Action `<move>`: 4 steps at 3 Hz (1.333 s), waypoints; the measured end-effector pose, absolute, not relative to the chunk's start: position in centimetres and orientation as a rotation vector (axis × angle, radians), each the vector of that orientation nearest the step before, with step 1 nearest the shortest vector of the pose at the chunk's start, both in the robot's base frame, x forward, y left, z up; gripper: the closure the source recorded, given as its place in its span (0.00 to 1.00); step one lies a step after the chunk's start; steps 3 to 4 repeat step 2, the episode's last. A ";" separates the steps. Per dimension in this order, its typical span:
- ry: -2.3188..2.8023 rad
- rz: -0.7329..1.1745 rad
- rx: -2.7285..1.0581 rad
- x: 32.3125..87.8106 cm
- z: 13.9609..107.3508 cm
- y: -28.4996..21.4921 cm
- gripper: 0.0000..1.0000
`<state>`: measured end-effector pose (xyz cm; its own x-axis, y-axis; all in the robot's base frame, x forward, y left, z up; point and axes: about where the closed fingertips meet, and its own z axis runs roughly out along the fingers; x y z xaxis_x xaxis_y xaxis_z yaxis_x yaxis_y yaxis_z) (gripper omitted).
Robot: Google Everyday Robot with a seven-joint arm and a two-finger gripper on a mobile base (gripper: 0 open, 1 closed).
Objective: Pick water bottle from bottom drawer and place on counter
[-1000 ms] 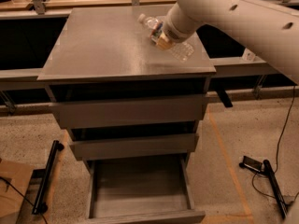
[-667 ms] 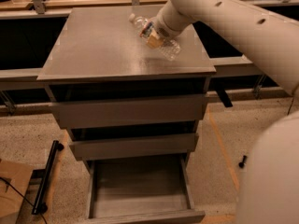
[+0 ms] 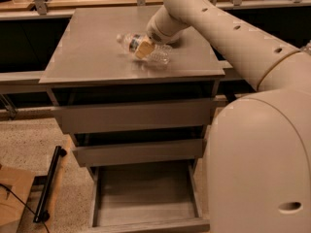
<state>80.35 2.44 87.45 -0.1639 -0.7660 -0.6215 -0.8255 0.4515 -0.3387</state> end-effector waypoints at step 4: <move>1.926 0.166 -1.341 80.9 86.5 4.3 0.00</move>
Offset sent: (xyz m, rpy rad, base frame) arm 0.0045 0.0164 -0.0085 0.0364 0.0152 0.0290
